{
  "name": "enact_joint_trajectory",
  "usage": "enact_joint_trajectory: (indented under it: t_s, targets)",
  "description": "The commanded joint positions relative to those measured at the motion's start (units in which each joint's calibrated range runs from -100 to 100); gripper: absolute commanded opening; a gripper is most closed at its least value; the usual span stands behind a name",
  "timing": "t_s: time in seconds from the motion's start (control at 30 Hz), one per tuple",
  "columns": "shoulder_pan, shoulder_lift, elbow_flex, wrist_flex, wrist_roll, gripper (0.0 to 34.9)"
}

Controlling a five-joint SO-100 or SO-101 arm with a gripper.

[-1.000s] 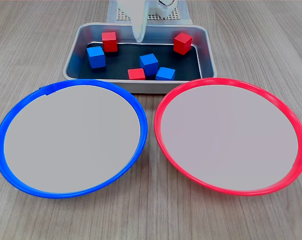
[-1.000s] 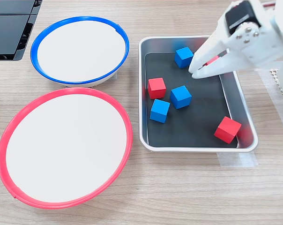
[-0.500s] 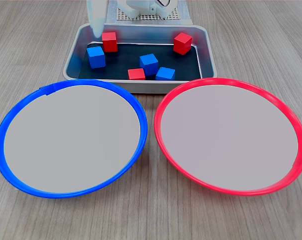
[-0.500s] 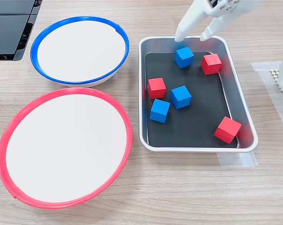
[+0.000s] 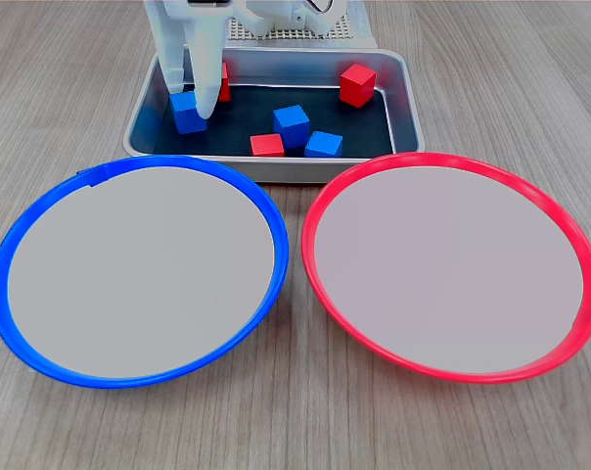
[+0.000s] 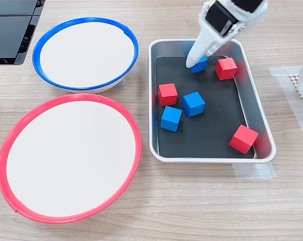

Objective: Move six blocks from tray to matching dishes

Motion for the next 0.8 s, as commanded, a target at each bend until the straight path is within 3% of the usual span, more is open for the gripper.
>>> enact_joint_trajectory:
  t_s: [0.0,0.03,0.07,0.13,0.23,0.37,0.43,0.57,0.7,0.73,0.77]
  targets:
    - [0.48,1.05,1.34,-4.28,1.9,10.2]
    - [0.2,1.22,1.62,-5.11,2.0,3.1]
    - [-0.18,1.39,1.8,-5.77,2.0,0.3]
    - [-1.68,1.74,0.16,-5.36,0.88,0.1]
    - [-6.29,2.93,-10.03,1.74,-3.76,0.1]
    - [-12.51,13.25,-37.44,13.88,-14.6,0.1]
    - [-13.54,18.71,-46.54,16.1,-17.88,0.1]
    - [-14.48,33.29,-62.65,16.68,-23.15,0.1]
    - [-14.29,43.61,-70.21,12.8,-24.96,0.2]
    - [-14.29,44.72,-70.48,11.57,-24.81,1.1]
    - [-14.29,45.74,-70.03,9.83,-24.32,7.9]
